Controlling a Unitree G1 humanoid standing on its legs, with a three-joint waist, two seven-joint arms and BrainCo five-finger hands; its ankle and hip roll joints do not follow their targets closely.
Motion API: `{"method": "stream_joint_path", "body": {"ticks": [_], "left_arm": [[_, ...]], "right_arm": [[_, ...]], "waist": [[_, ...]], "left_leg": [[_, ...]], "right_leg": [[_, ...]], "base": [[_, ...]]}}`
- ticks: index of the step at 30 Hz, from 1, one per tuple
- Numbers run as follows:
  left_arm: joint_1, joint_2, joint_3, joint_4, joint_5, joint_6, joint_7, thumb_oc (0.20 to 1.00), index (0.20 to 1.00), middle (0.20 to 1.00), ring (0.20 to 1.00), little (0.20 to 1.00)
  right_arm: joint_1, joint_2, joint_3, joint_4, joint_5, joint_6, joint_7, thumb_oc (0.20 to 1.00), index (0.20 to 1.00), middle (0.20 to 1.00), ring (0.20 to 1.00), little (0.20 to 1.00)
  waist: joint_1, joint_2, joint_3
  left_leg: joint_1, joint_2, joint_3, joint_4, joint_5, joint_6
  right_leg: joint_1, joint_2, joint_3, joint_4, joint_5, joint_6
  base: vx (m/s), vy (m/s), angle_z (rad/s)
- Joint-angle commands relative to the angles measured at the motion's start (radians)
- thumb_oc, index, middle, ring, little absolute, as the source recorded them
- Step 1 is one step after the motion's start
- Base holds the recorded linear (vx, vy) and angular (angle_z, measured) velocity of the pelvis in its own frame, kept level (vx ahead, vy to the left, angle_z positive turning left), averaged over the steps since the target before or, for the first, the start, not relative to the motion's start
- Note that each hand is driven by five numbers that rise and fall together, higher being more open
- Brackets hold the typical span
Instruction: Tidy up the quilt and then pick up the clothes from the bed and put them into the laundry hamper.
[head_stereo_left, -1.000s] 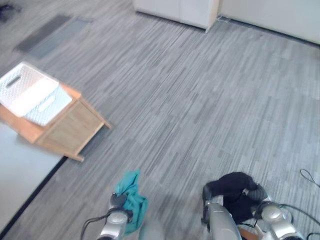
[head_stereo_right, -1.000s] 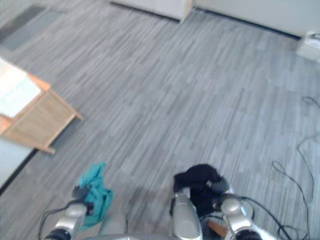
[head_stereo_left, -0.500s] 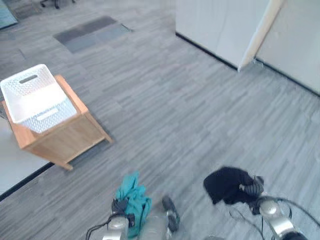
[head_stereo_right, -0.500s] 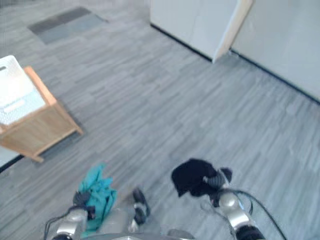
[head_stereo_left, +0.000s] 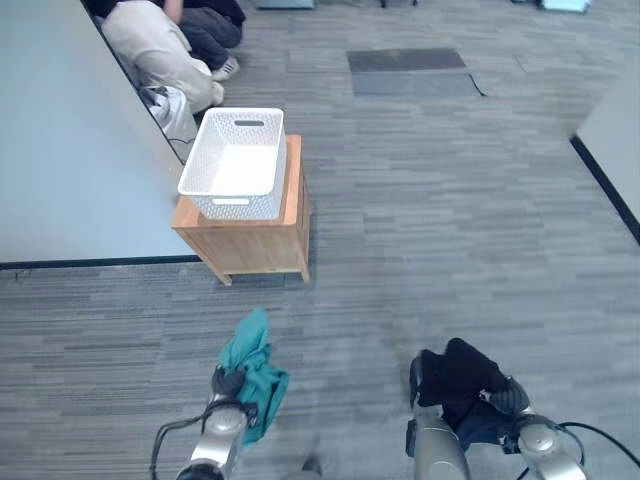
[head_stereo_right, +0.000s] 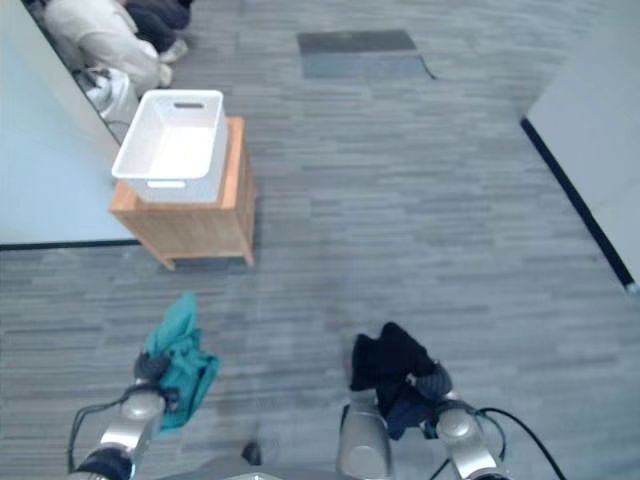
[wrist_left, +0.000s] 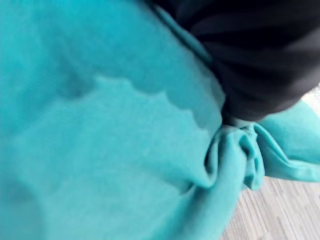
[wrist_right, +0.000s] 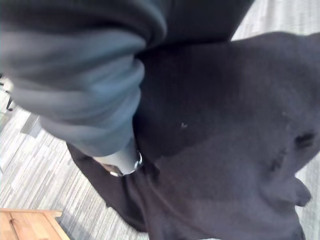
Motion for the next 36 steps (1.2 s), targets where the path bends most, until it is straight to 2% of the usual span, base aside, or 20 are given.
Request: {"method": "stream_joint_path", "body": {"ticks": [1, 3, 4, 7, 8, 10, 12, 13, 15, 18, 20, 21, 23, 24, 26, 28, 30, 31, 33, 36], "left_arm": [[-0.02, 0.006, -0.011, -0.063, 0.016, -0.064, 0.001, 0.2, 0.2, 0.2, 0.2, 0.2], [0.0, 0.003, -0.016, -0.107, -0.015, -0.062, -0.008, 0.2, 0.2, 0.2, 0.2, 0.2], [0.007, 0.005, -0.02, -0.13, -0.02, -0.064, -0.007, 0.2, 0.2, 0.2, 0.2, 0.2], [0.014, 0.007, -0.02, -0.151, -0.02, -0.066, -0.016, 0.2, 0.2, 0.2, 0.2, 0.2], [0.029, 0.003, -0.022, -0.17, -0.014, -0.064, -0.035, 0.2, 0.2, 0.2, 0.2, 0.2], [0.041, 0.0, -0.023, -0.177, -0.009, -0.061, -0.043, 0.2, 0.2, 0.2, 0.2, 0.2], [0.066, -0.001, -0.023, -0.193, 0.006, -0.055, -0.058, 0.2, 0.2, 0.2, 0.2, 0.2], [0.07, -0.005, -0.014, -0.193, 0.015, -0.049, -0.056, 0.2, 0.2, 0.2, 0.2, 0.2], [0.077, -0.011, -0.009, -0.195, 0.019, -0.041, -0.049, 0.2, 0.2, 0.2, 0.2, 0.2], [0.081, -0.011, -0.011, -0.175, 0.005, -0.033, -0.045, 0.2, 0.2, 0.2, 0.2, 0.2], [0.061, 0.001, -0.021, -0.155, 0.011, -0.023, -0.037, 0.2, 0.2, 0.2, 0.2, 0.2], [0.05, 0.011, -0.03, -0.157, 0.007, -0.023, -0.033, 0.2, 0.2, 0.2, 0.2, 0.2], [0.016, 0.037, -0.037, -0.154, 0.021, -0.021, -0.015, 0.2, 0.2, 0.2, 0.2, 0.2], [0.0, 0.049, -0.045, -0.157, 0.022, -0.025, -0.008, 0.2, 0.2, 0.2, 0.2, 0.2], [0.0, 0.049, -0.045, -0.156, 0.022, -0.025, -0.007, 0.2, 0.2, 0.2, 0.2, 0.2], [-0.004, 0.057, -0.049, -0.163, 0.021, -0.035, -0.011, 0.2, 0.2, 0.2, 0.2, 0.2], [-0.008, 0.061, -0.047, -0.159, 0.031, -0.04, -0.011, 0.2, 0.2, 0.2, 0.2, 0.2], [-0.011, 0.058, -0.042, -0.148, 0.041, -0.042, -0.004, 0.2, 0.2, 0.2, 0.2, 0.2], [-0.018, 0.06, -0.038, -0.132, 0.049, -0.043, -0.003, 0.2, 0.2, 0.2, 0.2, 0.2], [-0.013, 0.074, -0.025, -0.112, 0.046, -0.054, -0.003, 0.2, 0.2, 0.2, 0.2, 0.2]], "right_arm": [[-0.051, -0.047, -0.006, -0.067, 0.013, -0.052, 0.007, 0.2, 0.2, 0.2, 0.2, 0.2], [-0.065, -0.06, 0.008, -0.077, 0.025, -0.054, 0.0, 0.2, 0.2, 0.2, 0.2, 0.2], [-0.069, -0.065, 0.011, -0.083, 0.032, -0.057, -0.008, 0.2, 0.2, 0.2, 0.2, 0.2], [-0.074, -0.075, 0.002, -0.084, 0.028, -0.05, -0.006, 0.2, 0.2, 0.2, 0.2, 0.2], [-0.078, -0.08, -0.006, -0.079, 0.021, -0.044, 0.002, 0.2, 0.2, 0.2, 0.2, 0.2], [-0.076, -0.084, -0.008, -0.077, 0.014, -0.043, 0.005, 0.2, 0.2, 0.2, 0.2, 0.2], [-0.065, -0.081, -0.017, -0.068, 0.001, -0.043, 0.006, 0.2, 0.2, 0.2, 0.2, 0.2], [-0.064, -0.08, -0.031, -0.052, -0.009, -0.042, -0.001, 0.2, 0.2, 0.2, 0.2, 0.2], [-0.068, -0.077, -0.034, -0.042, -0.022, -0.035, -0.005, 0.2, 0.2, 0.2, 0.2, 0.2], [-0.071, -0.049, -0.01, -0.038, -0.042, -0.038, 0.001, 0.2, 0.2, 0.2, 0.2, 0.2], [-0.068, -0.026, -0.006, -0.034, -0.047, -0.039, -0.001, 0.2, 0.2, 0.2, 0.2, 0.2], [-0.069, -0.014, -0.004, -0.052, -0.046, -0.037, 0.0, 0.2, 0.2, 0.2, 0.2, 0.2], [-0.076, -0.006, 0.002, -0.059, -0.049, -0.035, -0.001, 0.2, 0.2, 0.2, 0.2, 0.2], [-0.079, -0.008, 0.001, -0.061, -0.046, -0.034, -0.003, 0.2, 0.2, 0.2, 0.2, 0.2], [-0.079, -0.008, 0.001, -0.061, -0.046, -0.034, -0.003, 0.2, 0.2, 0.2, 0.2, 0.2], [-0.068, -0.018, -0.008, -0.063, -0.031, -0.031, -0.006, 0.2, 0.2, 0.2, 0.2, 0.2], [-0.063, -0.021, -0.019, -0.046, -0.02, -0.027, -0.014, 0.2, 0.2, 0.2, 0.2, 0.2], [-0.055, -0.019, -0.033, -0.038, -0.012, -0.024, -0.016, 0.2, 0.2, 0.2, 0.2, 0.2], [-0.046, -0.011, -0.04, -0.012, -0.001, -0.019, -0.016, 0.2, 0.2, 0.2, 0.2, 0.2], [-0.042, -0.011, -0.037, -0.003, 0.0, -0.024, -0.012, 0.2, 0.2, 0.2, 0.2, 0.2]], "waist": [[-0.042, -0.04, 0.018], [-0.013, -0.058, 0.051], [0.0, -0.069, 0.066], [0.02, -0.075, 0.078], [0.038, -0.075, 0.074], [0.049, -0.076, 0.068], [0.058, -0.068, 0.043], [0.058, -0.06, 0.024], [0.061, -0.064, 0.009], [0.084, -0.08, -0.014], [0.071, -0.108, 0.005], [0.053, -0.107, 0.02], [0.031, -0.092, 0.033], [0.016, -0.085, 0.039], [0.012, -0.086, 0.041], [-0.007, -0.08, 0.037], [-0.014, -0.082, 0.026], [-0.029, -0.079, 0.019], [-0.037, -0.08, 0.012], [-0.03, -0.087, 0.005]], "left_leg": [[-0.078, 0.01, 0.115, 0.347, 0.071, -0.024], [-0.254, 0.044, 0.129, 0.713, 0.168, 0.014], [-0.316, 0.061, 0.162, 0.812, 0.168, 0.031], [-0.388, 0.066, 0.225, 0.851, 0.137, 0.029], [-0.459, 0.042, 0.311, 0.738, 0.101, 0.021], [-0.485, 0.024, 0.358, 0.63, 0.106, 0.023], [-0.487, -0.009, 0.454, 0.386, 0.112, 0.008], [-0.478, -0.017, 0.565, 0.203, 0.167, -0.003], [-0.488, 0.002, 0.644, 0.133, 0.184, 0.007], [-0.42, -0.05, 0.588, 0.09, 0.182, 0.064], [-0.368, -0.073, 0.598, 0.101, 0.143, 0.1], [-0.333, -0.068, 0.591, 0.097, 0.132, 0.107], [-0.252, -0.055, 0.569, 0.049, 0.121, 0.11], [-0.209, -0.058, 0.534, 0.031, 0.112, 0.104], [-0.207, -0.06, 0.53, 0.029, 0.112, 0.104], [-0.176, -0.036, 0.483, 0.027, 0.116, 0.064], [-0.162, -0.026, 0.425, 0.018, 0.099, 0.031], [-0.147, -0.012, 0.361, 0.007, 0.084, 0.013], [-0.112, 0.012, 0.314, 0.0, 0.07, -0.011], [-0.09, 0.042, 0.286, 0.02, 0.05, -0.036]], "right_leg": [[0.088, -0.014, 0.024, -0.003, -0.02, -0.001], [0.165, 0.006, -0.006, 0.001, -0.055, -0.072], [0.215, 0.024, -0.026, -0.013, -0.079, -0.103], [0.286, 0.035, -0.055, -0.037, -0.113, -0.12], [0.362, 0.045, -0.084, -0.073, -0.143, -0.117], [0.393, 0.046, -0.094, -0.08, -0.157, -0.111], [0.451, 0.062, -0.116, -0.078, -0.218, -0.094], [0.498, 0.087, -0.146, -0.069, -0.256, -0.088], [0.548, 0.104, -0.179, -0.05, -0.289, -0.08], [0.524, 0.101, -0.178, 0.149, -0.241, -0.035], [0.439, 0.061, -0.185, 0.425, -0.087, 0.056], [0.37, 0.052, -0.172, 0.562, -0.032, 0.056], [0.243, 0.013, -0.179, 0.707, -0.025, 0.056], [0.195, -0.034, -0.187, 0.648, -0.07, 0.046], [0.2, -0.036, -0.191, 0.648, -0.073, 0.046], [0.174, -0.053, -0.173, 0.338, -0.1, -0.003], [0.187, -0.072, -0.099, 0.074, -0.092, -0.001], [0.175, -0.094, 0.022, -0.023, -0.053, 0.013], [0.143, -0.113, 0.155, -0.061, -0.011, 0.037], [0.157, -0.125, 0.129, -0.066, -0.024, 0.045]], "base": [[0.47, -0.504, 0.84], [0.4, -0.573, 0.59], [0.38, -0.524, 0.18], [0.36, -0.245, 0.05], [0.72, -0.257, 0.26], [0.47, -0.1, 0.37], [0.65, -0.004, 0.35], [0.87, -0.016, 0.5], [0.72, 0.01, 0.86], [0.61, 0.072, 0.19], [0.48, 0.025, 0.18], [0.45, -0.012, 0.33], [0.54, -0.045, 0.63], [0.48, -0.059, 1.09], [0.28, -0.094, 0.97], [0.47, -0.35, 0.79], [0.47, -0.421, 0.8], [0.48, -0.428, 0.89], [0.38, -0.352, 1.11], [0.32, -0.438, 1.09]]}}
